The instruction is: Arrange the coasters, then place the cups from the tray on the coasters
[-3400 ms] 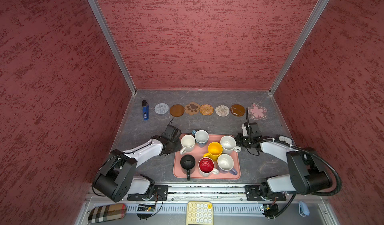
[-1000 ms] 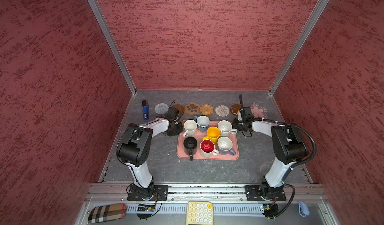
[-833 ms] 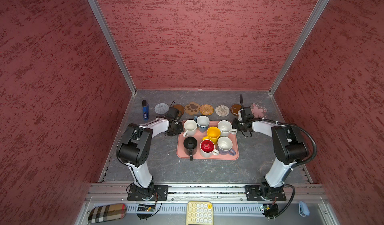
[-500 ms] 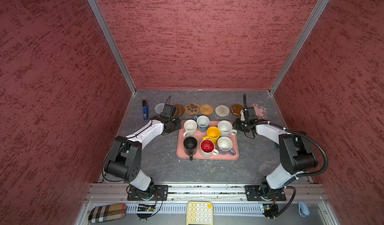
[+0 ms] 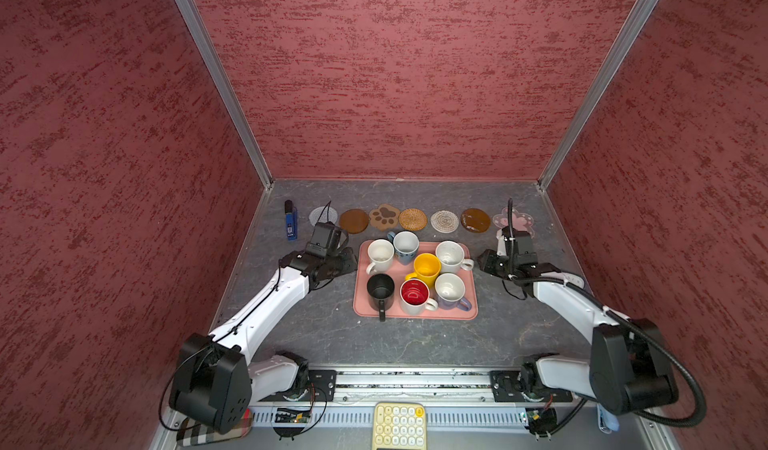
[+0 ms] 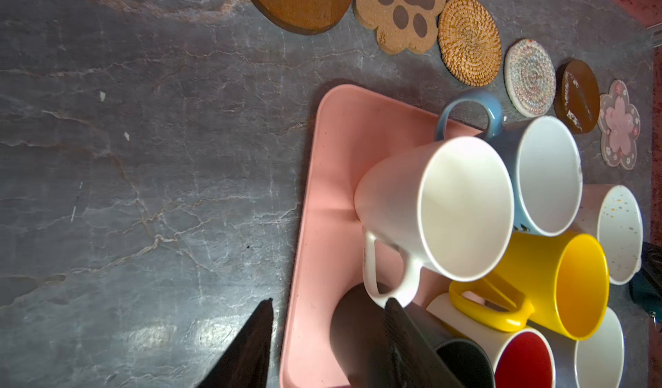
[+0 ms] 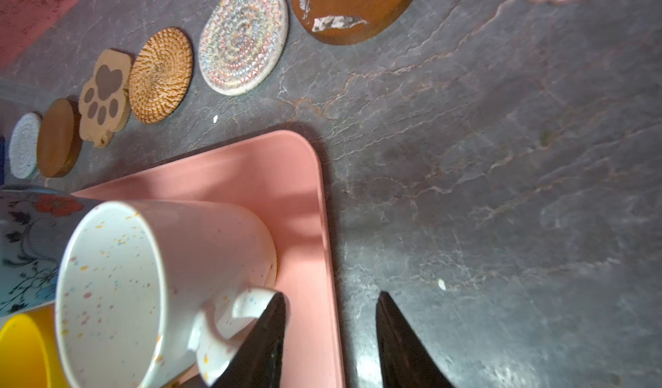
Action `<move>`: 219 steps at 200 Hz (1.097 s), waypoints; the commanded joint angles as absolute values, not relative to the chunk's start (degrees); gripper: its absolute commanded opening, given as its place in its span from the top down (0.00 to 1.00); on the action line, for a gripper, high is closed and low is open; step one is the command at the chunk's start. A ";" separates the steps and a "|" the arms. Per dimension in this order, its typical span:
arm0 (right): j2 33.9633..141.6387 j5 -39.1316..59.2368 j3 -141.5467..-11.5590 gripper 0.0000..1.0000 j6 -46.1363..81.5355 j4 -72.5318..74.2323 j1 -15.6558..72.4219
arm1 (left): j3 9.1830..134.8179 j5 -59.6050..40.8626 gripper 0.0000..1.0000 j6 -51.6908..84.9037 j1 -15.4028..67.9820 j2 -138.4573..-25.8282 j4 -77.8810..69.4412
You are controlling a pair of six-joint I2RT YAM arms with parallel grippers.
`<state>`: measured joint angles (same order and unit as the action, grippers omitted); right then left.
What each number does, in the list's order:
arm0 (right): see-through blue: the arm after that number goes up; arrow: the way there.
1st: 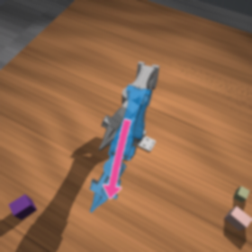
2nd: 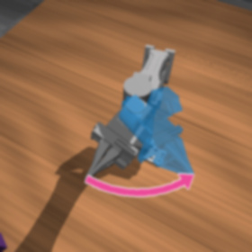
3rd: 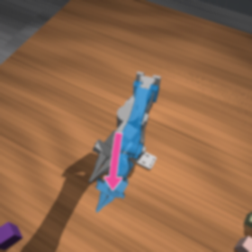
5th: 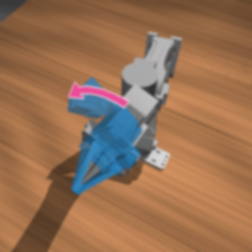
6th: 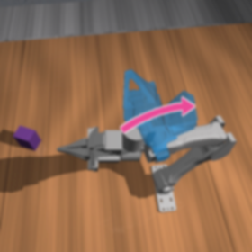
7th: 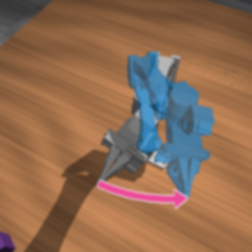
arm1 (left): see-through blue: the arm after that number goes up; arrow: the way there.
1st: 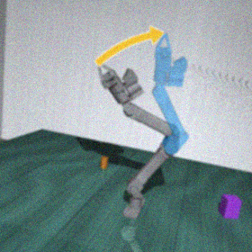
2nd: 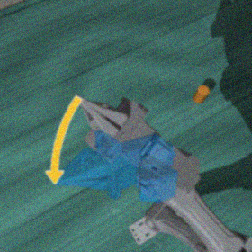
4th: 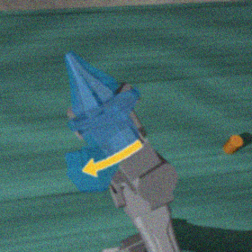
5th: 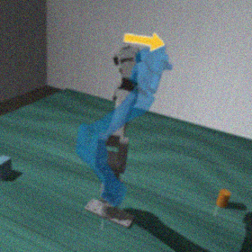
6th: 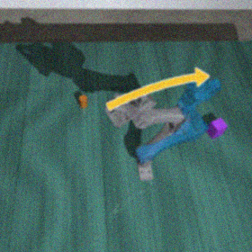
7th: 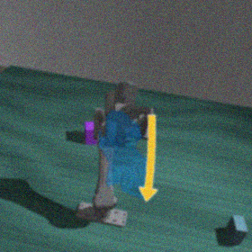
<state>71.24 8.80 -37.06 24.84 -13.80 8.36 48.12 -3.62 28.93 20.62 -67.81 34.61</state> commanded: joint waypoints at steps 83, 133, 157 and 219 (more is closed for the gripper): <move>51.03 12.00 -26.86 0.49 24.26 -8.72 8.34 | 50.49 -0.43 0.50 26.29 26.54 -67.38 40.62; 50.51 14.36 -25.27 0.45 25.12 -6.22 8.34 | 56.04 -2.07 0.55 22.10 26.66 -73.88 43.28; 50.56 15.98 -24.70 0.43 25.72 -4.84 8.33 | 58.12 -2.91 0.53 21.36 26.80 -76.84 43.86; 51.87 17.94 -25.05 0.42 26.37 -2.99 8.28 | 62.60 -3.52 0.56 20.31 27.06 -84.37 43.77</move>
<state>51.48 16.34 -24.77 26.15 -5.58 8.36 60.80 -2.96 21.91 26.48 -82.83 43.07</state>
